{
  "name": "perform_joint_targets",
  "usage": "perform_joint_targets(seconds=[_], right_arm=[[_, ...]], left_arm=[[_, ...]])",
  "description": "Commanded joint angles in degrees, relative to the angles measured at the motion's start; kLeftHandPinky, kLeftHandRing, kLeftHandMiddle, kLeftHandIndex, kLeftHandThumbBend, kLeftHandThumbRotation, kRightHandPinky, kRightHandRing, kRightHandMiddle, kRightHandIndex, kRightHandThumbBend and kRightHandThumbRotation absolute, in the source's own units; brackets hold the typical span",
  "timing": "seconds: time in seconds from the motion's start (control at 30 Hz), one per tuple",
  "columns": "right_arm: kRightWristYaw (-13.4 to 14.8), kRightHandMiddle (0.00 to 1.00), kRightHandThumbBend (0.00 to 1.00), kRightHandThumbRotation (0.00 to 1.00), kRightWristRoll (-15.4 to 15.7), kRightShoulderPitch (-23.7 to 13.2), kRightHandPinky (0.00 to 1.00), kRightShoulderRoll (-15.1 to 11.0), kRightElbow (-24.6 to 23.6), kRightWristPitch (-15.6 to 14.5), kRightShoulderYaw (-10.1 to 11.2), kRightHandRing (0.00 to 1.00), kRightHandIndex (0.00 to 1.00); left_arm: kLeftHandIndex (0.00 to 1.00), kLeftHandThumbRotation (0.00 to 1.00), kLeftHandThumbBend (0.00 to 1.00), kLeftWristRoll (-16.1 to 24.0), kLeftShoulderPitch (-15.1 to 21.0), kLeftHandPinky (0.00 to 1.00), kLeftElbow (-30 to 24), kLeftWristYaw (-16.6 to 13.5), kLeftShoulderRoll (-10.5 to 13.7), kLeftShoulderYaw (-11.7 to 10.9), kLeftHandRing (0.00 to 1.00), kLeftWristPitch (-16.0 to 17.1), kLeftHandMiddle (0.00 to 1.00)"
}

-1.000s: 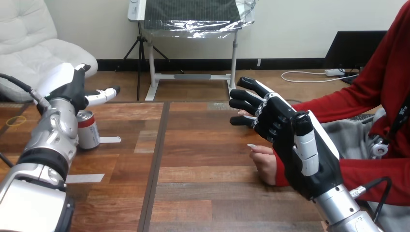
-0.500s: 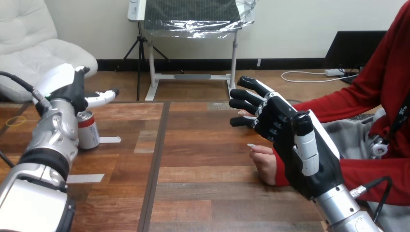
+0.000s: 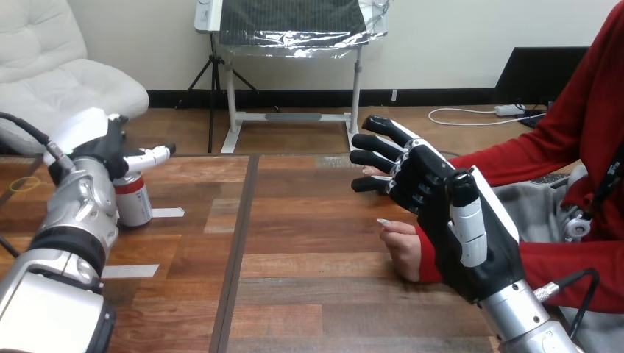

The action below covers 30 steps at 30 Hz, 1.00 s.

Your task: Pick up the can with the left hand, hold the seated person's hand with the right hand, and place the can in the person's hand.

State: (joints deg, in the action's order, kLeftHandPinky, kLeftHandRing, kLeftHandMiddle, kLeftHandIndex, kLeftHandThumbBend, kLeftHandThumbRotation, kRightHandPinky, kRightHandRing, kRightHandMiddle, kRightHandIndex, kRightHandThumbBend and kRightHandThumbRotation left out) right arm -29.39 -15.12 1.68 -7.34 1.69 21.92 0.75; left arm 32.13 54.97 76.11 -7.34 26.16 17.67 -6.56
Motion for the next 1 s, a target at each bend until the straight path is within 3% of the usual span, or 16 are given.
perform_joint_targets(seconds=[0.0, 0.6, 0.97], right_arm=[[0.69, 0.85, 0.88, 1.00, 0.08, -1.79, 0.72, -0.93, -2.18, 1.44, 1.10, 0.83, 0.88], [0.49, 0.85, 0.88, 1.00, -1.74, -1.86, 0.73, -0.63, -2.19, 0.95, 1.42, 0.83, 0.88], [0.49, 0.86, 0.87, 1.00, -2.02, -1.80, 0.73, -0.64, -2.37, 0.56, 1.54, 0.84, 0.88]], left_arm=[[0.92, 0.72, 0.66, 1.00, 4.57, 1.00, -0.19, 0.49, 0.68, 1.15, 0.95, -0.92, 0.94], [0.93, 0.77, 0.66, 0.41, 5.42, 1.00, -0.29, 4.76, 0.28, 1.97, 0.96, -5.14, 0.94], [0.87, 0.76, 0.64, -0.57, 5.37, 1.00, -0.72, 6.19, 0.08, 1.37, 0.93, -6.20, 0.91]])
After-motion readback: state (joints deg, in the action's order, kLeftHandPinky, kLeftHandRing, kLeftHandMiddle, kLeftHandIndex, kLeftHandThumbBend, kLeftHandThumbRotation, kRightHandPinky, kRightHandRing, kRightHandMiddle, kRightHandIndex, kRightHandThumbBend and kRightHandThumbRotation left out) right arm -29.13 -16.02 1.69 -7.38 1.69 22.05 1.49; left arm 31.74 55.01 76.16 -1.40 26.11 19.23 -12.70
